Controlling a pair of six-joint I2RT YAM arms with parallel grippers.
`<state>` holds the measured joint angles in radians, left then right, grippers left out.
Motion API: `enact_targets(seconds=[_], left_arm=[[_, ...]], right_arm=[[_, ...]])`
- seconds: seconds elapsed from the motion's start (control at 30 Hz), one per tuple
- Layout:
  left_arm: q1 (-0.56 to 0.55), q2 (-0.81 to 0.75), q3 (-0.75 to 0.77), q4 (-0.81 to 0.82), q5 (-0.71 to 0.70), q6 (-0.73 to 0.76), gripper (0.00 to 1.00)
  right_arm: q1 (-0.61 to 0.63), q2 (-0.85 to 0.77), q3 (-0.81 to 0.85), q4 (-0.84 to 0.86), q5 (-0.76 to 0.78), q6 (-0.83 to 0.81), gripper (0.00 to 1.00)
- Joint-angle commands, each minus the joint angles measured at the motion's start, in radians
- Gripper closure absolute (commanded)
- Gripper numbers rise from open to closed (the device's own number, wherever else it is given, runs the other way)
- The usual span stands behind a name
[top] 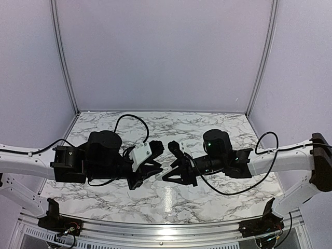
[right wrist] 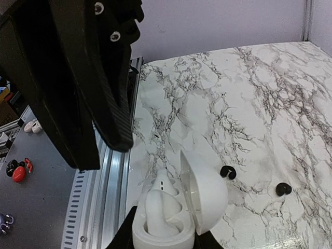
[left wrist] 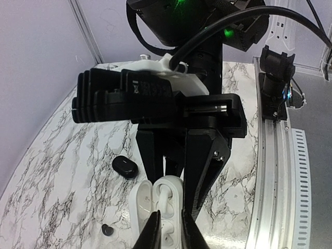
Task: Insert the wireless bluetooth earbuds into the charging case
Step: Adjust the right earbud in the right side groove of the charging case.
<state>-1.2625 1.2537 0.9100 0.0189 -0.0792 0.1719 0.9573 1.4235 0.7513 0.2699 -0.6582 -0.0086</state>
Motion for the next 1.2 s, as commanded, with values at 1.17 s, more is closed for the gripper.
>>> enact_targets(seconds=[1.17], left_arm=[[-0.005, 0.159, 0.142, -0.132, -0.126, 0.025, 0.86]], right_arm=[[0.006, 0.006, 0.064, -0.067, 0.046, -0.051, 1.00]])
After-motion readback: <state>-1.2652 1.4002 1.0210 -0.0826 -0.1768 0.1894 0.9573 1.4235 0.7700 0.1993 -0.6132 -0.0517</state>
